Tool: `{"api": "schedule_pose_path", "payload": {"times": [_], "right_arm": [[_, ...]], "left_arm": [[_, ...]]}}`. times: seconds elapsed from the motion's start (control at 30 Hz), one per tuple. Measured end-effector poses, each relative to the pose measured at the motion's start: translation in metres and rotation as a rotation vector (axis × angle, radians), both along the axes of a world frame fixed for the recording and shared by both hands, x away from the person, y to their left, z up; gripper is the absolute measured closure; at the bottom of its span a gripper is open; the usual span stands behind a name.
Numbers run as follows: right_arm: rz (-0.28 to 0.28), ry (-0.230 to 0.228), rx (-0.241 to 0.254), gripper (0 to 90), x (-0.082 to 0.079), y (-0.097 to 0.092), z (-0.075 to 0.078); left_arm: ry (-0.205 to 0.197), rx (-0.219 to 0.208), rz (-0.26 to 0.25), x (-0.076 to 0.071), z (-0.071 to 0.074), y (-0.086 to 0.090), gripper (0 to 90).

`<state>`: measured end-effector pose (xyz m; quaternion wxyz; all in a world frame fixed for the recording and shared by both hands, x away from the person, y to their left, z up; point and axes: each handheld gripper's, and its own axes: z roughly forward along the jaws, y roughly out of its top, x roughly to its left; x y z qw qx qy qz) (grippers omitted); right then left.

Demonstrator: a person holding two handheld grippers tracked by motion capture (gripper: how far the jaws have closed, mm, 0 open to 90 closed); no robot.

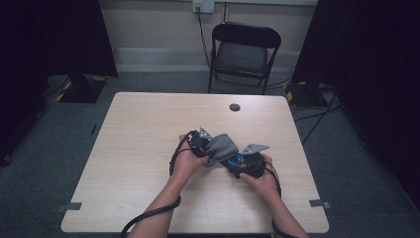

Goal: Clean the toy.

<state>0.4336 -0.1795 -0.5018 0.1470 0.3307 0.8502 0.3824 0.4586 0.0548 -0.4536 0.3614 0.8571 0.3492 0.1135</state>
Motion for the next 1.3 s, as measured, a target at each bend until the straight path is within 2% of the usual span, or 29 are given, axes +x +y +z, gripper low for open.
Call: {"api": "schedule_pose_path", "payload": {"times": [0.47, 0.63, 0.93, 1.0, 1.13, 1.3], "right_arm": [[0.0, 0.001, 0.0, 23.6, 0.0, 0.0, 0.0], [0.0, 0.0, 0.0, 23.6, 0.0, 0.0, 0.0], [0.0, 0.0, 0.0, 23.6, 0.0, 0.0, 0.0], [0.0, 0.001, 0.001, 23.6, 0.0, 0.0, 0.0], [0.0, 0.001, 0.001, 23.6, 0.0, 0.0, 0.0], [0.0, 0.001, 0.001, 23.6, 0.0, 0.0, 0.0]], "left_arm": [[0.051, -0.05, 0.066, 0.015, -0.006, 0.013, 75.1], [0.058, -0.039, 0.095, 0.022, -0.008, 0.019, 75.1], [0.062, -0.024, 0.113, 0.028, -0.011, 0.022, 75.2], [0.058, 0.0, 0.118, 0.03, -0.011, 0.024, 75.2], [0.058, 0.001, 0.132, 0.031, -0.014, 0.026, 75.1], [0.055, 0.027, 0.149, 0.032, -0.016, 0.031, 75.2]]}}
